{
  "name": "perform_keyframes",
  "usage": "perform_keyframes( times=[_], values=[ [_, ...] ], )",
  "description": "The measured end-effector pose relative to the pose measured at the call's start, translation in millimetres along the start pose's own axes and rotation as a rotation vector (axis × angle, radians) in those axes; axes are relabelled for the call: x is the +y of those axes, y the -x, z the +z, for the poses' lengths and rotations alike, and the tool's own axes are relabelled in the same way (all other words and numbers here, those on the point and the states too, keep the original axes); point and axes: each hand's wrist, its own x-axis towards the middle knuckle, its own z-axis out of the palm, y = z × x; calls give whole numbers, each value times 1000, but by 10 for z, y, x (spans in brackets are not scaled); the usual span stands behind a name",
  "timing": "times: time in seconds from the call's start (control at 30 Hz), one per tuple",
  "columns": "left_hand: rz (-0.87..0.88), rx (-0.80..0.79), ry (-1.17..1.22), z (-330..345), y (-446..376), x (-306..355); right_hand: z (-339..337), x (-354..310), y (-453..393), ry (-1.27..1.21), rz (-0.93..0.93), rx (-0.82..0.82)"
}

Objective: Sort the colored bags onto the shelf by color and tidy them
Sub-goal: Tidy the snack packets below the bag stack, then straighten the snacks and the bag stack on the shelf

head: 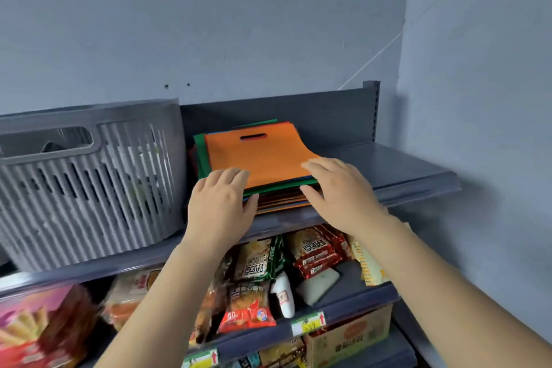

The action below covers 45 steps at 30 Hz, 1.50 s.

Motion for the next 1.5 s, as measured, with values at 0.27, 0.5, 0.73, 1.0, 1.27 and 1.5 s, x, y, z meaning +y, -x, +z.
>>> perform_keyframes(
  times=[0.27, 0.5, 0.73, 1.0, 1.27, 1.5],
  values=[
    [-84, 7, 22, 108, -8, -329, 361, -16, -660, -57, -160, -309],
    [-181, 8, 77, 73, -34, -483, 340, 3, -904, -117, -213, -395],
    [-262, 13, 139, 16, -110, -496, 357, 180, -1029, -453, -155, -465],
    [-237, -105, 177, 60, -205, -426, 396, 335, -1123, -550, 90, -116],
    [-169, -378, 268, 99, -263, -352, 366, 449, -1056, -528, 36, -137],
    [-267, -432, 495, 14, -313, -407, 349, 546, -987, -537, 33, -171]
  ],
)
